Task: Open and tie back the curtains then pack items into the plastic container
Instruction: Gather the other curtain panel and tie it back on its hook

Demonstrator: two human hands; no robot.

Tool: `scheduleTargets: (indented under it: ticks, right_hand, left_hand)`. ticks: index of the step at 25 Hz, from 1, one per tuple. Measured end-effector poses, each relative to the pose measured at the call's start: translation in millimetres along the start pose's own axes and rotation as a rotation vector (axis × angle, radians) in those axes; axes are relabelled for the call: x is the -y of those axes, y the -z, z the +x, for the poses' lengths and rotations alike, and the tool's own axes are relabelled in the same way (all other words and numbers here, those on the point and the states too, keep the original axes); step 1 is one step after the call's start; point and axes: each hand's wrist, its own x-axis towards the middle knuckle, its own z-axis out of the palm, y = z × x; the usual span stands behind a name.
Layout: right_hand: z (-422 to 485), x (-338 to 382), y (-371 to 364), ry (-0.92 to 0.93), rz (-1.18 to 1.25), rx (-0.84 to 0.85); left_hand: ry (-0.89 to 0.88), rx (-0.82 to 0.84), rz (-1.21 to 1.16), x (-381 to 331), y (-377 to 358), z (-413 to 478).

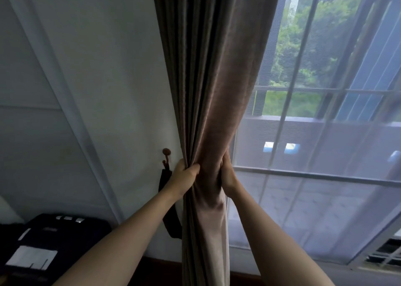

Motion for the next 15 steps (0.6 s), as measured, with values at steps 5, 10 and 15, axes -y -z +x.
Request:
scheduleTargets:
  ticks: [5,10,15]
  right_hand:
    - [-11,11,-7,0.080,0.086,0.016]
    - [-16,-29,-10,-0.002,0.009,-0.045]
    - [-36,-62,-15,0.014,-0.089,-0.146]
  left_hand:
    - [-0.203,-0.045,0.721,-9,-4,4]
    - [-0.085,-0.007,0.957,-20,-6,12]
    - [0.122,0.249,0.494,-37,-2,7]
